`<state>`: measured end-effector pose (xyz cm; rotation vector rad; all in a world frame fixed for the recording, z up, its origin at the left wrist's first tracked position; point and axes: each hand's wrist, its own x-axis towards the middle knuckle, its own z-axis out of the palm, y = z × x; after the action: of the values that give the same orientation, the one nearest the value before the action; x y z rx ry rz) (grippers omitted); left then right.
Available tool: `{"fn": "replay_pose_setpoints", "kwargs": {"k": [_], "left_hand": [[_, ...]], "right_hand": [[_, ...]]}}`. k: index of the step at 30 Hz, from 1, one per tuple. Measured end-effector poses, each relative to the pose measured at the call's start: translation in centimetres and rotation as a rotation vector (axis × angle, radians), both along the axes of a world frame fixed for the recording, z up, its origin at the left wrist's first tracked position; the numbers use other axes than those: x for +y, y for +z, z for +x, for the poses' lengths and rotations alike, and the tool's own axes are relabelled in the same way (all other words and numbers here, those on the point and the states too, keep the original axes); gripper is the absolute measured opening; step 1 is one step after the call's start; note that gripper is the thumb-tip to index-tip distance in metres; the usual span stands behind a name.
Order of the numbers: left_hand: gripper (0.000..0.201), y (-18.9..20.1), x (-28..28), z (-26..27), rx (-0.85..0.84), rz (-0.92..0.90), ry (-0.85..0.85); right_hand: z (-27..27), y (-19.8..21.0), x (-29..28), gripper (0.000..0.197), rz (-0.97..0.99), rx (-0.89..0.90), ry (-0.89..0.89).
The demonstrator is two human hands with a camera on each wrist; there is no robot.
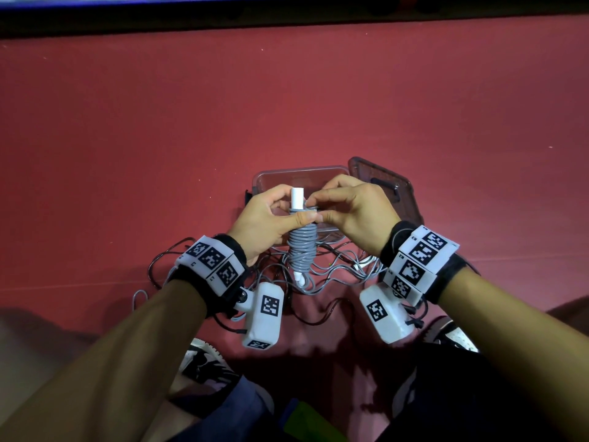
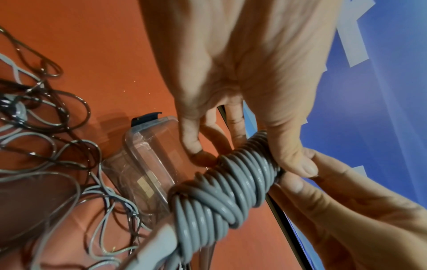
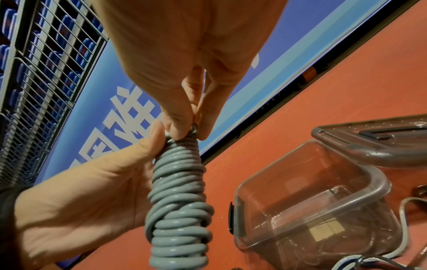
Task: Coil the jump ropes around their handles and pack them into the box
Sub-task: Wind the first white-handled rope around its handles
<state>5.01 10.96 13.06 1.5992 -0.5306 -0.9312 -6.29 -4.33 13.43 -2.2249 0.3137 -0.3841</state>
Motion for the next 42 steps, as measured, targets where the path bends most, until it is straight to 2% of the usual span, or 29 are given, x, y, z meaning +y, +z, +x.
{"fn": "replay_pose_setpoints", "kwargs": {"k": [11, 16, 21, 24, 29, 42], "left_hand": [[0.025, -0.20, -0.11, -0.22, 0.011, 0.029, -0.003], [0.017, 0.04, -0.01, -0.06, 0.012, 0.042, -0.025], [0.026, 0.21, -0.13, -0.03, 0.051, 0.037, -0.038], [0.035, 0.08, 0.05, -0.07, 0.106, 0.032, -0.057], [0.030, -0.20, 0.25, 0.00, 0.116, 0.013, -0.083], [0.023, -0.21, 0.08, -0.25, 0.132, -0.020, -0.024]], "right_hand": [[0.05, 0.04, 0.07, 0.015, -0.124, 0.015, 0.051], [-0.10, -0.04, 0.09, 0.017, -0.080, 0.036, 0.042], [-0.26, 0.25, 0.10, 0.020, 0.064, 0.009, -0.042], [-0.27, 0.28, 0.12, 0.023, 0.057, 0.021, -0.064], [-0.24, 0.35, 0.19, 0.021, 0.068, 0.027, -0.081], [-0.39, 0.11, 0.10, 0.015, -0.027, 0.023, 0.005]]}}
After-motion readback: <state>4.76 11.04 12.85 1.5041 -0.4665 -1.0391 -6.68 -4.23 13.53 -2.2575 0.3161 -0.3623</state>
